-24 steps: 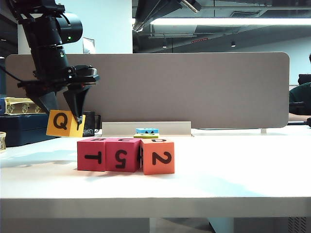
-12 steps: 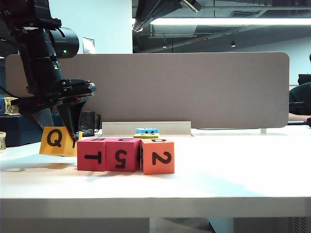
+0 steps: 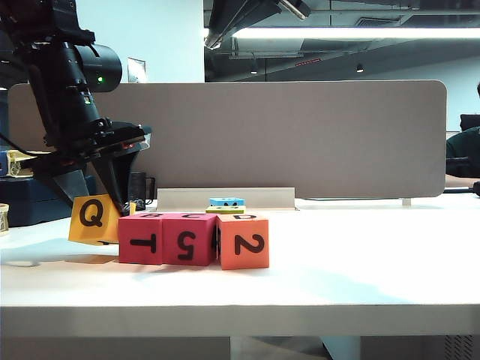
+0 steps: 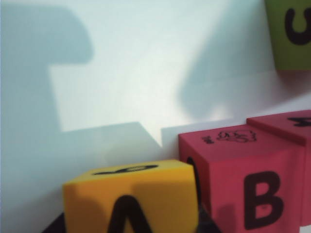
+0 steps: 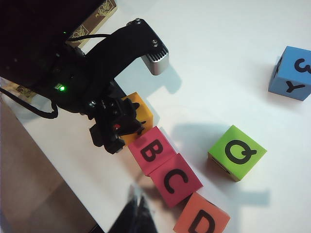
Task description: Select the appropriate blocks from the scattered letter blocks on the table and arrange them in a row to spell out "ABCD".
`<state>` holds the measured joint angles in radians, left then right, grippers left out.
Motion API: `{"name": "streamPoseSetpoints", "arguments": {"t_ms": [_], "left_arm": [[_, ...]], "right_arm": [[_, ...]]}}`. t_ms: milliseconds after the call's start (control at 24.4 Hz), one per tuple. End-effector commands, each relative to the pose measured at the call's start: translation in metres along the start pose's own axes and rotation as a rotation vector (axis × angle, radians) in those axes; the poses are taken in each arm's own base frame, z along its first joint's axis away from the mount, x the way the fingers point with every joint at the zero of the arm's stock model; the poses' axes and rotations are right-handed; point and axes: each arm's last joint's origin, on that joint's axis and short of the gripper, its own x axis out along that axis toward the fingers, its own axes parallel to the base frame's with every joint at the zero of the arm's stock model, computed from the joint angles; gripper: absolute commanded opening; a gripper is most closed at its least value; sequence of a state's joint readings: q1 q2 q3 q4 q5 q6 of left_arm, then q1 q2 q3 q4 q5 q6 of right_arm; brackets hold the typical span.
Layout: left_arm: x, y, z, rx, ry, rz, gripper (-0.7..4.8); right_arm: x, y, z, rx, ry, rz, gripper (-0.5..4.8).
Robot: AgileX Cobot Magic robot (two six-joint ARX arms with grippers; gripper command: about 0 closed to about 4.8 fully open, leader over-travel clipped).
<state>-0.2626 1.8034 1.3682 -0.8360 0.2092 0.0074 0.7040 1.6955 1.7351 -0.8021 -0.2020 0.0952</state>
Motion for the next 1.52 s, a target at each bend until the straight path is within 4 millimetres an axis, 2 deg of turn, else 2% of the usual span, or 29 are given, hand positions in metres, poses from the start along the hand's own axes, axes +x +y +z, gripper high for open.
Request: {"name": "streamPoseSetpoints", "arguments": {"t_ms": [41, 737, 778, 860, 1352, 1516], "left_arm": [[-0.003, -0.001, 0.000, 0.001, -0.003, -0.005, 2.37], [-0.003, -0.001, 0.000, 0.013, -0.005, -0.005, 2.47], [-0.003, -0.001, 0.000, 0.013, -0.005, -0.005, 2.53], [-0.003, -0.001, 0.000, 0.013, -0.007, -0.004, 3.55], [-0.004, 0.000, 0.001, 0.025, -0.016, 0.014, 3.66], [-0.015, -0.002, 0.005, 0.036, -0.056, 0.016, 3.74]], "right_arm": [[-0.003, 0.002, 0.002, -0.008, -0.021, 0.002, -0.04], [-0.003, 0.001, 0.001, -0.004, -0.003, 0.001, -0.04], [-0.003, 0.001, 0.000, -0.004, -0.001, 0.000, -0.04], [-0.003, 0.001, 0.000, -0.004, 0.000, 0.000, -0.04], [-0.003, 0.001, 0.000, -0.004, 0.000, 0.000, -0.04], [-0.003, 0.001, 0.000, -0.003, -0.001, -0.001, -0.04]]}}
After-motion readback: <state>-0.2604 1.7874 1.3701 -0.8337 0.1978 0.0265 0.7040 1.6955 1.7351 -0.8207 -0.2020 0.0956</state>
